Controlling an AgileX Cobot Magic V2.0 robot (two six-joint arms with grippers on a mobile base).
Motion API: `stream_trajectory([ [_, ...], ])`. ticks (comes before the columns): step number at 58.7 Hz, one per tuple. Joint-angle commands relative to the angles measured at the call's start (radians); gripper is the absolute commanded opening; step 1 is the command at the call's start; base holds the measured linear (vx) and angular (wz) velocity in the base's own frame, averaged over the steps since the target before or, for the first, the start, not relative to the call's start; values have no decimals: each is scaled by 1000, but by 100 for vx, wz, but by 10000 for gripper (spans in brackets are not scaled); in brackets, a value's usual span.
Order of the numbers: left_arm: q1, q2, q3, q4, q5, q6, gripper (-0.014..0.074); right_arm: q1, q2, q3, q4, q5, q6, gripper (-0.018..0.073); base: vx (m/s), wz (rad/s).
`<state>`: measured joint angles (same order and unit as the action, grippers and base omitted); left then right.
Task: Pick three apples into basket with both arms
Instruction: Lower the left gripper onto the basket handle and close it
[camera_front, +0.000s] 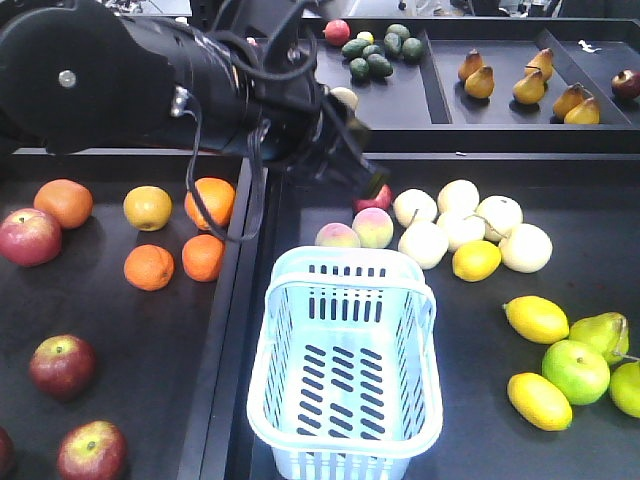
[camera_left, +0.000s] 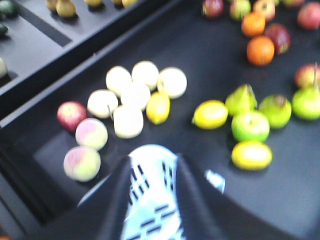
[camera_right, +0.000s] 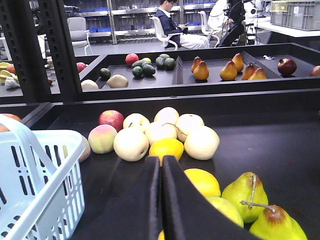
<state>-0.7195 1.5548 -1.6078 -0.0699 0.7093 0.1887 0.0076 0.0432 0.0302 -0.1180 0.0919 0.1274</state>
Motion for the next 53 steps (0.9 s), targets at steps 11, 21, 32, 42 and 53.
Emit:
stream_trajectory([
  [11,1,56,-31,38,52,132,628,1,18,11,-4,-71,-6,-5,0,0],
  [21,1,136,-31,38,112,273,593,1,18,11,-4,-71,-6,-5,0,0],
  [32,1,172,-29,39,79,338,532,1,18,11,-4,-71,-6,-5,0,0],
  [42,1,178,-30,38,67,354,509,1,18,11,-4,-71,-6,-5,0,0],
  [53,1,179,-30,34,75,354,502,1,18,11,-4,-71,-6,-5,0,0],
])
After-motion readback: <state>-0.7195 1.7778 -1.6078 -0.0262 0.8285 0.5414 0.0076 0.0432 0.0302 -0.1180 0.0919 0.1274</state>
